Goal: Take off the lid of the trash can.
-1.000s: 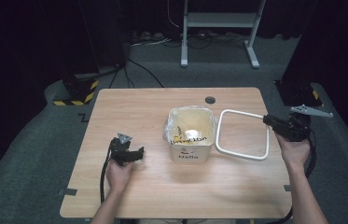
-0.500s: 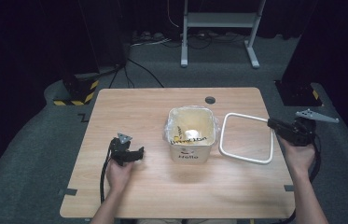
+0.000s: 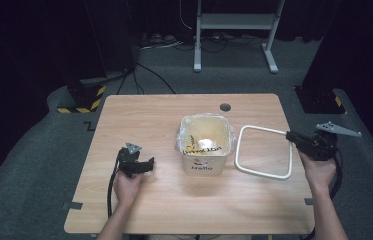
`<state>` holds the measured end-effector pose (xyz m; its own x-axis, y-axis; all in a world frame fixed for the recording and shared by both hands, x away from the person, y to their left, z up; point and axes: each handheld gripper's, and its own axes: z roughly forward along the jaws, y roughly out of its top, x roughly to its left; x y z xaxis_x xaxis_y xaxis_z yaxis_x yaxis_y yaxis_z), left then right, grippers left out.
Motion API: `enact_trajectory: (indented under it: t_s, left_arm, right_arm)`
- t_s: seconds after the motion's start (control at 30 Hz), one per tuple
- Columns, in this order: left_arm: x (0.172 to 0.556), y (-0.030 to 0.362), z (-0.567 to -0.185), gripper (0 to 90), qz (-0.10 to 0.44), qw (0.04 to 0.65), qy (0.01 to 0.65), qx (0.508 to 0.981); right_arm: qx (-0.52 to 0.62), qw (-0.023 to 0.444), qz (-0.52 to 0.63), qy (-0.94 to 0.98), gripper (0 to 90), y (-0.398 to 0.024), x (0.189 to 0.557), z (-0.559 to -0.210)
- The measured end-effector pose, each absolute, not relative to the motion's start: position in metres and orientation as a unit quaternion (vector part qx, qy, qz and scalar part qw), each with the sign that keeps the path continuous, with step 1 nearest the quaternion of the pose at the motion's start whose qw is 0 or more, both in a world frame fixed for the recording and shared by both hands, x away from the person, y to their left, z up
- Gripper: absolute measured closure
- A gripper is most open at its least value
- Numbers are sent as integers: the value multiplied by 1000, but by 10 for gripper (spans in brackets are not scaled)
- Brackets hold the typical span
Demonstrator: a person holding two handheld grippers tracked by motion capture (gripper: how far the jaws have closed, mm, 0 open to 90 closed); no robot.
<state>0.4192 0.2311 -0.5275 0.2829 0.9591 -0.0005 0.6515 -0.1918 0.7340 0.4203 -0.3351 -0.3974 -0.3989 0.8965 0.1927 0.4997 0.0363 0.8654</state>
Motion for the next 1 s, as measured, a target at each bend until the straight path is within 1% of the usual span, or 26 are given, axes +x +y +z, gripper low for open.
enact_trajectory:
  t_s: [0.47,0.6,1.0]
  left_arm:
    - [419,231,-528,175,240,321,549,734]
    - [419,231,-528,175,240,321,549,734]
    - [419,231,-528,175,240,321,548,734]
  right_arm:
    - [512,212,457,696,780,-335,419,-413]
    - [513,220,442,702,781,-333,419,-418]
    - [512,215,432,711,782,-327,423,-431]
